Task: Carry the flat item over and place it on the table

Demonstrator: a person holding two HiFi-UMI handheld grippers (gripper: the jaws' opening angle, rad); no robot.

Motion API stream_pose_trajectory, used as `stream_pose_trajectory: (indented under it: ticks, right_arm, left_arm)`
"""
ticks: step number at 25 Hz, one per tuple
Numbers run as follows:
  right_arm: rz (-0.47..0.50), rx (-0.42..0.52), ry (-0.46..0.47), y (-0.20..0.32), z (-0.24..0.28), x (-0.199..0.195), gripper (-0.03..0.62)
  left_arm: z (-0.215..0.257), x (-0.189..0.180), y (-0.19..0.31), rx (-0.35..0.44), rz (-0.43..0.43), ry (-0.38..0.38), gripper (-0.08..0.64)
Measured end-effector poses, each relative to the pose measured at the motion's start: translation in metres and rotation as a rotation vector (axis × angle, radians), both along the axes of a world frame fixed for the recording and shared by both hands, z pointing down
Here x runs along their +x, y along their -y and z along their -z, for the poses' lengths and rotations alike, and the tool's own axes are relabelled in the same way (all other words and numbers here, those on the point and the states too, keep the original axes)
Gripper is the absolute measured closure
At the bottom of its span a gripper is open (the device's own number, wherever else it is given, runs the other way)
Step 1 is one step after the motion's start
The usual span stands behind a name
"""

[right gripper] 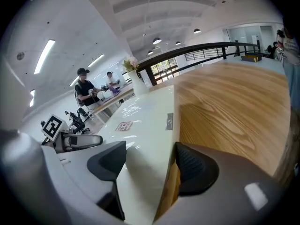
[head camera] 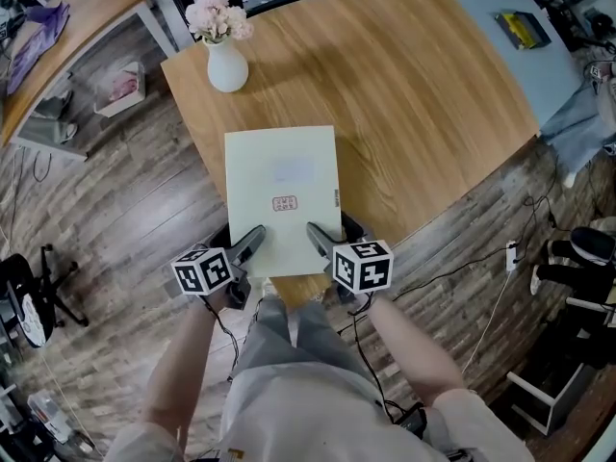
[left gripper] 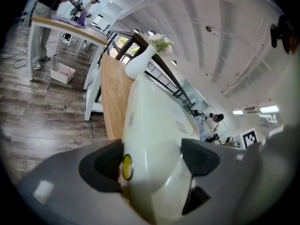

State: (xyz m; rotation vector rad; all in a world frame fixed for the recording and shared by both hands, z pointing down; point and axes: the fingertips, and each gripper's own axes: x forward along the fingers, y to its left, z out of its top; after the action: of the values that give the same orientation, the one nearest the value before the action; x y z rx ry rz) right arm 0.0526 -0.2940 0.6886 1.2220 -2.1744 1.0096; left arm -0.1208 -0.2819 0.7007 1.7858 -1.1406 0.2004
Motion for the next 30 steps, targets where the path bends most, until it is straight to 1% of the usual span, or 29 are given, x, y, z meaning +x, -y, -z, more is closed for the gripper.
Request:
stream_pose_trajectory:
  ticks: [6, 12, 16, 19, 22, 24, 27, 30]
  right_arm:
    - [-0.019, -0.041, -0.007, -0.004, -0.021, 0.001, 0.261]
    - [-0.026, -0.021, 0.004, 0.001, -0.026, 0.001, 0.259]
    - [0.010, -0.022, 0.001, 0.004, -0.024, 0.003, 0.254]
    - [0.059, 0.011, -0.064, 0.007, -0.019, 0.004, 0.232]
    - [0.104, 0.032, -0.124, 0.007, -0.012, 0.002, 0.232]
    - [0.118, 0.048, -0.148, 0.007, -0.005, 0.002, 0.233]
    - [0.106, 0.074, -0.140, 0.007, 0.011, 0.000, 0.236]
    - [0.104, 0.113, -0.129, 0.006, 0.034, -0.001, 0.252]
  left_arm:
    - [-0.018, 0.001, -0.001, -0.026, -0.004, 0.031, 0.160]
    - [-0.022, 0.000, 0.003, -0.021, 0.006, 0.041, 0.155]
    - [-0.021, 0.001, 0.002, -0.033, 0.007, 0.027, 0.152]
    - [-0.020, 0.000, 0.002, -0.036, -0.005, 0.026, 0.152]
    - [-0.012, -0.004, 0.003, -0.020, 0.024, 0.030, 0.152]
    - [-0.005, -0.008, 0.001, -0.016, 0.041, 0.041, 0.152]
    - [0.011, -0.011, -0.001, 0.000, 0.044, 0.061, 0.152]
    - [0.037, -0.007, -0.001, 0.044, 0.027, 0.058, 0.153]
